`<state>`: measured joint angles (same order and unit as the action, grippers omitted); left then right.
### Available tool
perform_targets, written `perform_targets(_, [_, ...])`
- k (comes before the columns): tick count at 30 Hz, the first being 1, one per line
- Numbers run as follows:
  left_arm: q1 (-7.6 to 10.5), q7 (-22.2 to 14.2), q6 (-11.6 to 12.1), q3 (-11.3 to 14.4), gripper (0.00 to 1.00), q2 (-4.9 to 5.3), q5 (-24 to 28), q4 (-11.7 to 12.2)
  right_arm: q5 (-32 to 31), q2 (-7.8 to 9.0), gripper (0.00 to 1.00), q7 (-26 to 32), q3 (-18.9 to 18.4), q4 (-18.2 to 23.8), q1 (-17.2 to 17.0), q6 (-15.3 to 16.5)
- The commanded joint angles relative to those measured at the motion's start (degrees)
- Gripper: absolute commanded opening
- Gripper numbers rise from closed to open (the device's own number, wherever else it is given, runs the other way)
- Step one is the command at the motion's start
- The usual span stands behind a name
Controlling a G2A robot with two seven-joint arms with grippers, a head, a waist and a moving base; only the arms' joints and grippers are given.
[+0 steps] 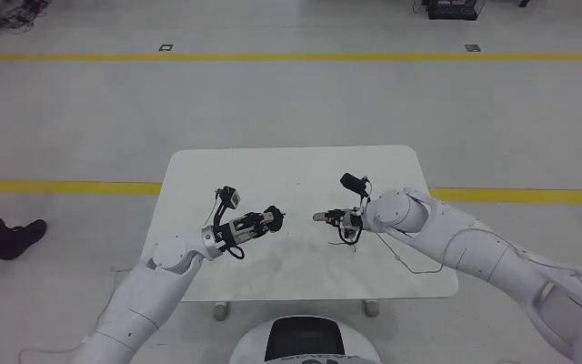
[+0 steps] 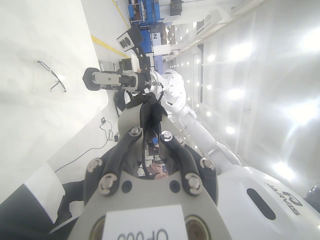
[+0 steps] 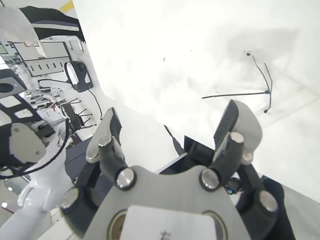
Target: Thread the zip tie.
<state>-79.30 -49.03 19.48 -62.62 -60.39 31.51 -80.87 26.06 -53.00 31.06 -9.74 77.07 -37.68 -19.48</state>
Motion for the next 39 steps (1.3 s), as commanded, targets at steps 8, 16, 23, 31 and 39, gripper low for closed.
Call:
perform_targets(8, [0.00,0.00,0.00,0.00,0.00,0.00,0.00,0.00,-8.76,0.18,1.00,6.80,-0.22,-1.11,1.15,0.00])
perform_targets(16, [0.00,0.00,0.00,0.00,0.00,0.00,0.00,0.00,-15.19,0.14,1.00,16.83,-0.12,-1.98,3.33,0.00])
perform_targets(23, [0.00,0.00,0.00,0.00,0.00,0.00,0.00,0.00,-20.55,-1.90,1.00,20.79,0.00,-3.28,3.72,0.00])
perform_targets(31, [0.00,0.00,0.00,0.00,0.00,0.00,0.00,0.00,-17.63,-4.95,1.00,17.47,0.00,-8.96,2.72,0.00])
perform_targets(39, [0.00,0.00,0.00,0.00,0.00,0.00,0.00,0.00,-19.31,-7.62,1.00,16.90,0.00,-12.70,2.19,0.00])
